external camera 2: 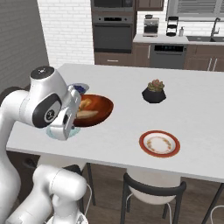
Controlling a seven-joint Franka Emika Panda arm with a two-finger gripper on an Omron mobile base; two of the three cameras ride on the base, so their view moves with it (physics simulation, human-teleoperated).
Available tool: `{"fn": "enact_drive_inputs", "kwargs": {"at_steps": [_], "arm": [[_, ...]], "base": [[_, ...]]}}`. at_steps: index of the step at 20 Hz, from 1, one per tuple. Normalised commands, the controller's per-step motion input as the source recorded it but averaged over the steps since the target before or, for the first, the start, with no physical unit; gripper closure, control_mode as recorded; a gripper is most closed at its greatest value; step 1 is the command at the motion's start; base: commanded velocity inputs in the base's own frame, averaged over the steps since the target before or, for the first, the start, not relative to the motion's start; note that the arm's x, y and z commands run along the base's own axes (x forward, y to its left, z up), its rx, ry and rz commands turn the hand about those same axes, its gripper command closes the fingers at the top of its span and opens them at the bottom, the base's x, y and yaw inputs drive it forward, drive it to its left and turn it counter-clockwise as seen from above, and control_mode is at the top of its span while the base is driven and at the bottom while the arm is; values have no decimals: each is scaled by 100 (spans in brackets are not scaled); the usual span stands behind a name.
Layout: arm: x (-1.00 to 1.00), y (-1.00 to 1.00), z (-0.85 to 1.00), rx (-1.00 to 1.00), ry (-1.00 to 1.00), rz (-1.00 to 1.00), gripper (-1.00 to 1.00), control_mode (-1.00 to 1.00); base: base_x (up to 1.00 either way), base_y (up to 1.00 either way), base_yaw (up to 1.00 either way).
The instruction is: Pick the chicken drumstick and sweet potato from their plates and place them in the bowl. Then put the bowl in the fridge.
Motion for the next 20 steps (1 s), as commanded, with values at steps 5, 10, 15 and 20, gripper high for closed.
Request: {"fn": "enact_drive_inputs", "kwargs": {"at_steps": [5, 10, 15, 20], "arm": [[-3, -3, 0, 0, -2, 0, 100, -100], [0, 0, 0, 0, 0, 0, 100, 100], [0, 0, 0, 0, 0, 0, 100, 100], [0, 0, 0, 0, 0, 0, 100, 100]], "base": [[0, 0, 0], [0, 0, 0], [-79, -31, -2], [-70, -92, -18]]}}
